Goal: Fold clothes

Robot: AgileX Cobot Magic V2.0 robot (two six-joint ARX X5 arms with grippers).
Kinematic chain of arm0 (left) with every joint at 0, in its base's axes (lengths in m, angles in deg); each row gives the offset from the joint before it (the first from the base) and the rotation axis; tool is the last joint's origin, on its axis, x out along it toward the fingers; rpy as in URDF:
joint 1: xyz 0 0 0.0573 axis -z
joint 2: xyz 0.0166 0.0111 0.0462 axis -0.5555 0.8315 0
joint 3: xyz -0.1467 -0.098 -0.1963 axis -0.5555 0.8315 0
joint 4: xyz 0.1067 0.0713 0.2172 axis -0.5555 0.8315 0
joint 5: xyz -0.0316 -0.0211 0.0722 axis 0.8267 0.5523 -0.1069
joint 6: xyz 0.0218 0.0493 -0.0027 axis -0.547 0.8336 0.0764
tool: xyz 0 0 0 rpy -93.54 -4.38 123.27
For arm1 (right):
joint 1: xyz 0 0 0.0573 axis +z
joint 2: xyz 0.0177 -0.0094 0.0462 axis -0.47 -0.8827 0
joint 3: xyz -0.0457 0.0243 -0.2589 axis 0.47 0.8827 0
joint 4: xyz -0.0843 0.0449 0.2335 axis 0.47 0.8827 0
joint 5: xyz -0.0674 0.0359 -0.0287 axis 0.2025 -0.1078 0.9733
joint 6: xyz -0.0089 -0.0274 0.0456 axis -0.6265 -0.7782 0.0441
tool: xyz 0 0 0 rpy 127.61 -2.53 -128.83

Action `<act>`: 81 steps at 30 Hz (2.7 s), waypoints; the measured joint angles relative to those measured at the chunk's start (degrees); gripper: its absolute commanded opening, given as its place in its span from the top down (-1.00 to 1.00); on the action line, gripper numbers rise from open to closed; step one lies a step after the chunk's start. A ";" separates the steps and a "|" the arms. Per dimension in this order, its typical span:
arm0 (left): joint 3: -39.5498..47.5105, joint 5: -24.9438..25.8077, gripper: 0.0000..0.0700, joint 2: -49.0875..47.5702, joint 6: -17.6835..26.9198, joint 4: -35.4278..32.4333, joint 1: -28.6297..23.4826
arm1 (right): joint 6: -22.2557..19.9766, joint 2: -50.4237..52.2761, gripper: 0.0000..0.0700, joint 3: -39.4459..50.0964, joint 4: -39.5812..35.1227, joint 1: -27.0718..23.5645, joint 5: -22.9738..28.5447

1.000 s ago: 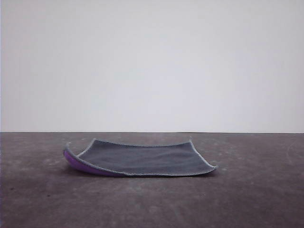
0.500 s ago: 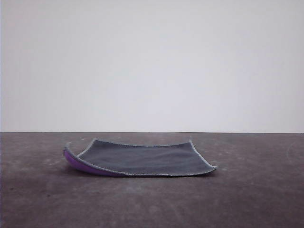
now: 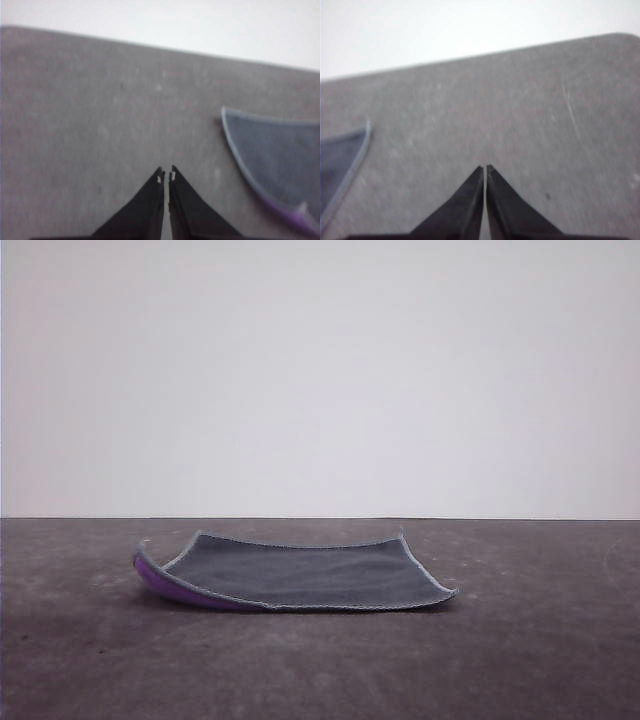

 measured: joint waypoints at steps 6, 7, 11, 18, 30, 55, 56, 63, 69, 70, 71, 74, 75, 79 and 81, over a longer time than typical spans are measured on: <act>-8.23 -0.95 0.99 6.07 -3.42 -2.31 0.02 | 2.35 -7.52 0.99 -9.96 -1.27 0.00 -3.58; -9.91 -0.93 0.99 7.93 -3.65 -1.71 0.02 | 2.42 -9.55 0.99 -11.43 -1.17 0.00 -4.41; -17.55 -0.58 1.00 15.86 -3.74 0.34 0.02 | 2.17 -20.13 0.99 -19.02 1.76 0.00 -7.73; -33.45 2.71 1.00 33.92 0.24 5.42 0.02 | -3.09 -42.07 0.99 -36.25 9.72 0.07 -8.73; -44.17 16.09 1.00 56.94 6.36 14.24 0.02 | -12.43 -62.93 0.99 -50.44 19.58 0.68 -19.66; -44.17 25.38 -0.36 60.97 6.55 14.30 0.07 | -12.86 -66.65 -0.21 -50.44 21.57 0.98 -28.45; -44.17 25.77 -0.36 60.97 6.42 14.29 0.07 | -12.86 -66.65 -0.21 -50.44 21.36 0.98 -29.43; -44.17 26.15 -0.36 60.99 5.27 14.30 0.07 | -12.86 -66.65 -0.21 -50.44 19.64 0.98 -33.10; -44.19 26.72 -0.36 61.51 4.74 13.86 0.07 | -12.84 -66.88 -0.28 -50.44 19.38 0.98 -32.73; -44.23 27.43 -0.36 62.07 4.35 13.39 0.07 | -12.83 -67.39 -0.39 -50.44 19.00 1.05 -32.77; -44.27 28.32 -0.36 62.86 3.89 12.70 0.07 | -12.74 -68.13 -0.52 -50.44 18.54 1.22 -32.79; -44.41 31.70 -0.36 66.25 2.10 9.90 0.32 | -12.27 -71.60 -0.68 -50.44 16.82 2.31 -32.74; -44.47 32.75 -0.36 67.62 1.56 8.82 0.55 | -12.15 -73.06 -0.68 -50.44 15.97 2.87 -32.75; -44.72 33.61 -0.36 73.22 -0.17 4.14 1.55 | -11.02 -78.15 -0.68 -50.44 10.35 5.05 -32.79; -45.60 33.63 -0.36 76.36 -0.74 3.47 1.76 | -9.88 -80.79 -0.68 -50.44 6.68 5.94 -32.79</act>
